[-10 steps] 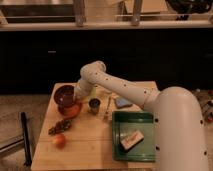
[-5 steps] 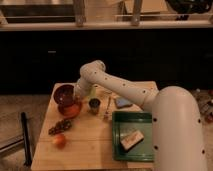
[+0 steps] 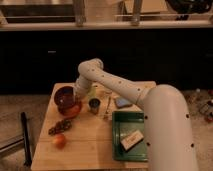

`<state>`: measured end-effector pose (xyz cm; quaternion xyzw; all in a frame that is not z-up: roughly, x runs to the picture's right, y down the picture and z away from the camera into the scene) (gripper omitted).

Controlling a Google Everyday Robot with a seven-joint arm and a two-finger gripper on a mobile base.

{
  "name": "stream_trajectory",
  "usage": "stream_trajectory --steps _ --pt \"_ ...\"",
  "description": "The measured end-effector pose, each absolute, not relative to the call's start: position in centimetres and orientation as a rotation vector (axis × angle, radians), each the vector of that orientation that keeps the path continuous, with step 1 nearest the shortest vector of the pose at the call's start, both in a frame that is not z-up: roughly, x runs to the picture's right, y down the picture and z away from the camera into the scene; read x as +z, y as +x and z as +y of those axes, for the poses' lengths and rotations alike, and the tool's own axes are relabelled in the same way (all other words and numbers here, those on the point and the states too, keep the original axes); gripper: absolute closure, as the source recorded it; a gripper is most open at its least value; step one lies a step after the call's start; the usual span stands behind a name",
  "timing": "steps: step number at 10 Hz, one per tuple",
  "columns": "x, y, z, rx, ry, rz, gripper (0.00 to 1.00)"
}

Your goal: Stack bowls on top of each other

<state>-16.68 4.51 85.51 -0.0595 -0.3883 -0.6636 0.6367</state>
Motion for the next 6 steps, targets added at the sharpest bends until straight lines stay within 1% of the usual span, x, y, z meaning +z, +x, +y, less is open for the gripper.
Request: stream_trajectory --steps 6 --pt "87.7 -16.7 4.5 -1.617 -0.175 -0.950 0.97"
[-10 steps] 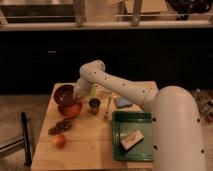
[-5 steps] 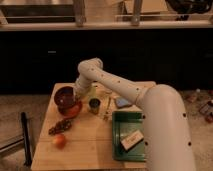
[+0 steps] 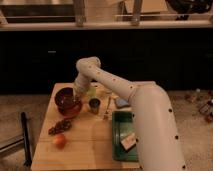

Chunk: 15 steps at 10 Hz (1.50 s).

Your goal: Stack bowls on top of each other

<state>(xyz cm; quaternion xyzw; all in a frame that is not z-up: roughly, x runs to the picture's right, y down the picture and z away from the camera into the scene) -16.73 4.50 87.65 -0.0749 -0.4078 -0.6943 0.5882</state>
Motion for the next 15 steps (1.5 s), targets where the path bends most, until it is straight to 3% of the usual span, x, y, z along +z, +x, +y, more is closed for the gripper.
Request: stream_trajectory --steps 2,4,8,15 --pt "88.0 -16.8 4.4 -1.611 -0.176 -0.954 0.84" --pt "88.5 -16.5 4.4 -1.595 -0.178 -0.954 0.60" --pt "89.1 -16.6 4.7 -1.595 -0.197 -0.983 0.23" --pt "89.1 -16.7 5.0 -1.613 -0.213 -1.013 0.20"
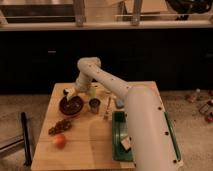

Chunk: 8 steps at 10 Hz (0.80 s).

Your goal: Stack bowls on top of each other

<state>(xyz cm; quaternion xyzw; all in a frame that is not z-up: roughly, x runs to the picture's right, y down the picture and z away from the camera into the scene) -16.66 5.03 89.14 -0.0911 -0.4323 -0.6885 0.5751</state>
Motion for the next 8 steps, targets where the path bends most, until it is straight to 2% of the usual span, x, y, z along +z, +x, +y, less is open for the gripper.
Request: stream_trajectory --steps 8 --pt "87.6 -16.3 1.8 -1.517 -0.115 -0.890 0.20"
